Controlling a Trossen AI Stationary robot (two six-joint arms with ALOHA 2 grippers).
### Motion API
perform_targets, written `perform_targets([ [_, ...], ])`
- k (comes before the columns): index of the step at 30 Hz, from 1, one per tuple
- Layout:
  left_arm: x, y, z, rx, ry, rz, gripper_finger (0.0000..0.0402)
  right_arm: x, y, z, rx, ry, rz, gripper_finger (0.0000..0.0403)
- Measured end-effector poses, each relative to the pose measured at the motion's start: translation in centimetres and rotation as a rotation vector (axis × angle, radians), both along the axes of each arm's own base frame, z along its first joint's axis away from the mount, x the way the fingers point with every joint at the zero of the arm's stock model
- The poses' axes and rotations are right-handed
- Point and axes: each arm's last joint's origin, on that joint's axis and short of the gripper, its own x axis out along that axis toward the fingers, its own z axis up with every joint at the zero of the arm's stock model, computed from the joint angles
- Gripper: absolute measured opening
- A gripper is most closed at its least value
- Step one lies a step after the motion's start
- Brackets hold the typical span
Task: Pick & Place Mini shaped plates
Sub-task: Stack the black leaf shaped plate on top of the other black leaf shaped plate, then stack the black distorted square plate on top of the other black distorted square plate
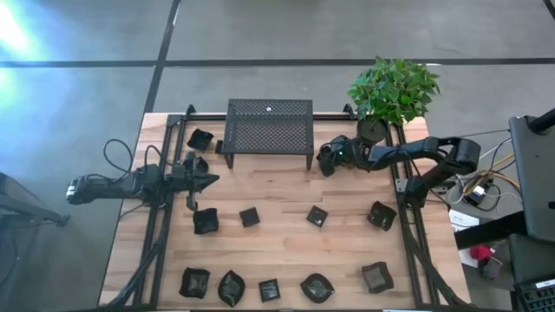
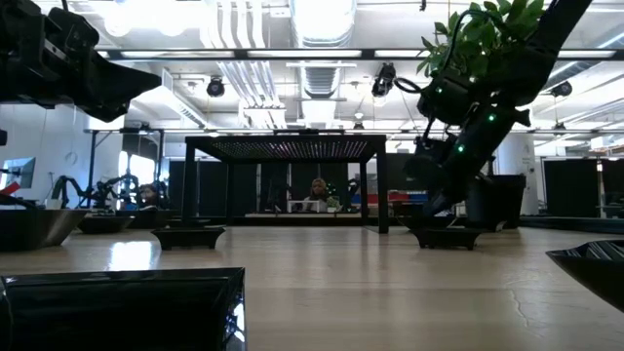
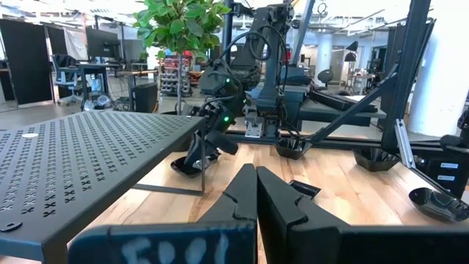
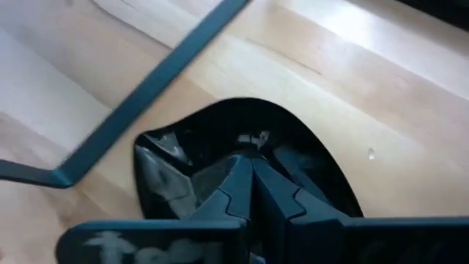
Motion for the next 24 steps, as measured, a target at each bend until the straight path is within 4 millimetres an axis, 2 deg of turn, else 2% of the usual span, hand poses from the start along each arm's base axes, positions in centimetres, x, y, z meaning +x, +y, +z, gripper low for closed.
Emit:
perform_targets([
  [9,0.0,0.0,0.0,0.000,0.002,0.000,0.0000,-0.2,3.2,3.2,-0.031,-0.094,0.101,0.0008],
  [17,0.0,0.0,0.3,0.024,-0.033,0.007,0.0000,-0.2,7.3,6.1,-0.089,-0.214,0.274,0.0008],
  [24,-0.2,0.0,1.1,-0.010,-0.042,0.008,0.0000,-1.0,11.2,8.3,-0.131,-0.303,0.480,0.0008],
])
